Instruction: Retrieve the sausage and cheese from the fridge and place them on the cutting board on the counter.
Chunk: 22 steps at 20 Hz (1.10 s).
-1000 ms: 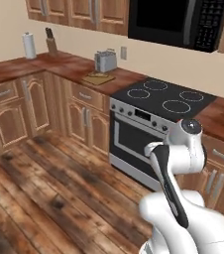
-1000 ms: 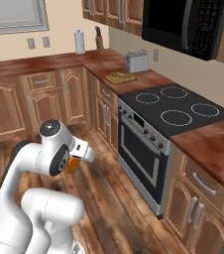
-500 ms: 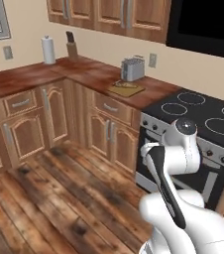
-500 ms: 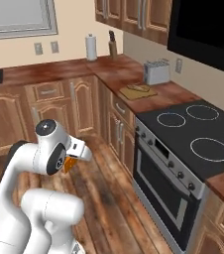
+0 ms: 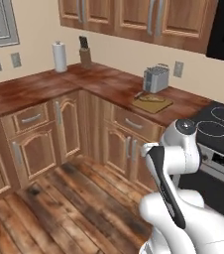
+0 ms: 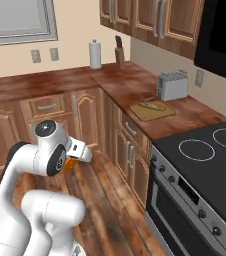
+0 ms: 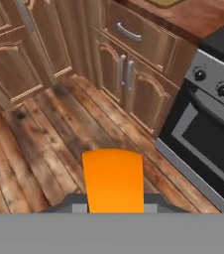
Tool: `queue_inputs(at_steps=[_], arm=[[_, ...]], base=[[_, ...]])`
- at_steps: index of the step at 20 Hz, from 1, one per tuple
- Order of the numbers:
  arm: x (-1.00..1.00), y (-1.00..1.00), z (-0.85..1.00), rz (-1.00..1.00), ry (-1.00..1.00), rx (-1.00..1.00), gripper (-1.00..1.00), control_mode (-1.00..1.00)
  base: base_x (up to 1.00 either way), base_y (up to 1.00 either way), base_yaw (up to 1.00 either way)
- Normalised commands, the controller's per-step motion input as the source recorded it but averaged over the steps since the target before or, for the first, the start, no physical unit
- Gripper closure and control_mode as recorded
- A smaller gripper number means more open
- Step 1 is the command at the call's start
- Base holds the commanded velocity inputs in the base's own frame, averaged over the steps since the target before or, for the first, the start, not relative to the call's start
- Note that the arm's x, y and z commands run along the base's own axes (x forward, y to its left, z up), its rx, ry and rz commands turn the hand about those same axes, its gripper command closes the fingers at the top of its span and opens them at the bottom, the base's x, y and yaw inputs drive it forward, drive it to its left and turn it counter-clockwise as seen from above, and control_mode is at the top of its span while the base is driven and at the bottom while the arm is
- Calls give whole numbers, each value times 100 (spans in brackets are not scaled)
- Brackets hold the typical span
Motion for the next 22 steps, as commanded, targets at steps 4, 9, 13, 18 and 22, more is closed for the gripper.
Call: queue_inputs(at_steps=[4, 9, 13, 18, 22], arm=[[0, 0, 0, 0, 0, 0, 100, 100], [0, 0, 0, 0, 0, 0, 100, 100], [0, 0, 0, 0, 0, 0, 100, 100], [0, 0, 0, 0, 0, 0, 100, 100], [0, 0, 0, 0, 0, 0, 100, 100]], base=[[100, 39, -10], [100, 54, -28], [100, 73, -45], [100, 75, -54], [100, 77, -62]])
